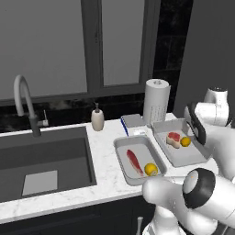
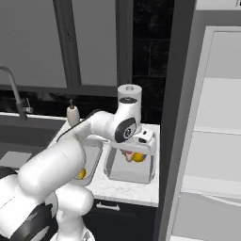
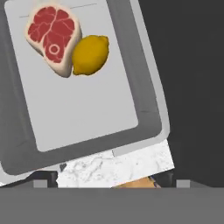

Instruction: Place one lemon and one steak in each tupperware on the nearby counter, to pack two identical lunches.

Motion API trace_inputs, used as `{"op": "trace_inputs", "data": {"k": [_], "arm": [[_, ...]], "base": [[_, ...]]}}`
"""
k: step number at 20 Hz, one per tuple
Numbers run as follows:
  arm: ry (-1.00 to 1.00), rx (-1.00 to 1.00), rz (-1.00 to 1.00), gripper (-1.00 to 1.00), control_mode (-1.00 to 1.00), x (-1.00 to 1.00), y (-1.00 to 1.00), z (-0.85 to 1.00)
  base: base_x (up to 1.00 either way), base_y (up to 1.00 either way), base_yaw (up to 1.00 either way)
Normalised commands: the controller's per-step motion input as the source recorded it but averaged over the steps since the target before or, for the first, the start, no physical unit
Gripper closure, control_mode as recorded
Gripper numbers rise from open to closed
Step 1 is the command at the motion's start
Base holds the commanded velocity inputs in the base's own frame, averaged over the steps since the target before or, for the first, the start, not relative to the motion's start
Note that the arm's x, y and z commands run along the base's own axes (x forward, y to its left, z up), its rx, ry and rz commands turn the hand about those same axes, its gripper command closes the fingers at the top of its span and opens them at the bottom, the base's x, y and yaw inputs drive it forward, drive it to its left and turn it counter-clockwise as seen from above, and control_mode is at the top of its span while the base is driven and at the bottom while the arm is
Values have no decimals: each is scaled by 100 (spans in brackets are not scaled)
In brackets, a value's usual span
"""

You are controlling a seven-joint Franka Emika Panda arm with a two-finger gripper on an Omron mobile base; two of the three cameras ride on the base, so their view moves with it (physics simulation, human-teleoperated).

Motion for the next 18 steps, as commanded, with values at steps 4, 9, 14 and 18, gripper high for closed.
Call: {"op": "trace_inputs", "data": {"k": [4,9,14,18], "arm": [[-30,-27,9,-100,-100,-89,88,100],[-41,-33,14,-100,-100,-85,98,100],[-52,-23,15,-100,-100,-91,74,93],[-22,-1,0,-100,-100,-25,2,16]], "base": [[0,0,0],[0,0,0],[0,0,0],[0,0,0]]}}
